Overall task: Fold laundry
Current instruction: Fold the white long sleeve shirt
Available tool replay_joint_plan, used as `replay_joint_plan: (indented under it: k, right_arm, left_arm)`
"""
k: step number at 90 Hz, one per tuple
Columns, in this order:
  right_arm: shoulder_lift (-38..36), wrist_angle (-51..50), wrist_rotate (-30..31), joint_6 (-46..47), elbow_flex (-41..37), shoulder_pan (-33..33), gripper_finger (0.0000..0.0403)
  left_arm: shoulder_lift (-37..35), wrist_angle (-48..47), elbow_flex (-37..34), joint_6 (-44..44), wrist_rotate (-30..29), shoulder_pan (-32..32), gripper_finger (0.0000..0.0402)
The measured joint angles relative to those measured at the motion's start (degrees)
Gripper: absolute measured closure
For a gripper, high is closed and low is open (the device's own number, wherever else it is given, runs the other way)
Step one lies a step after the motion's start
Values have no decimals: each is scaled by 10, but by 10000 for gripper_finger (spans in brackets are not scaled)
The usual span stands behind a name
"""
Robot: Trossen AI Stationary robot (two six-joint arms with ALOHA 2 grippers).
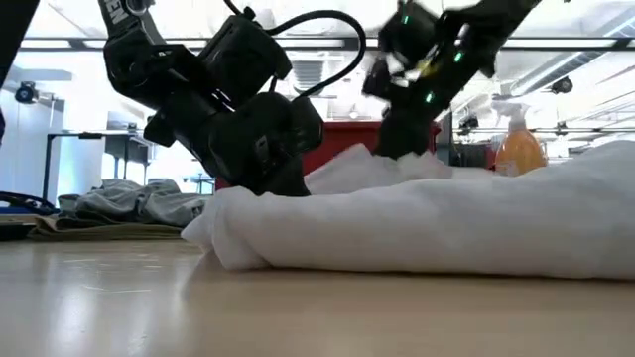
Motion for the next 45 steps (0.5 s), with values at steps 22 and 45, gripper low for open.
replay_joint_plan:
  k: [22,45]
  right_arm:
    - [-77,-22,-197,49,-9,-18,403]
    - [-141,-49,-283,41,-33,2,403]
  left_arm:
    - [0,0,0,11,0,0,401]
    - [0,0,0,10,0,0,401]
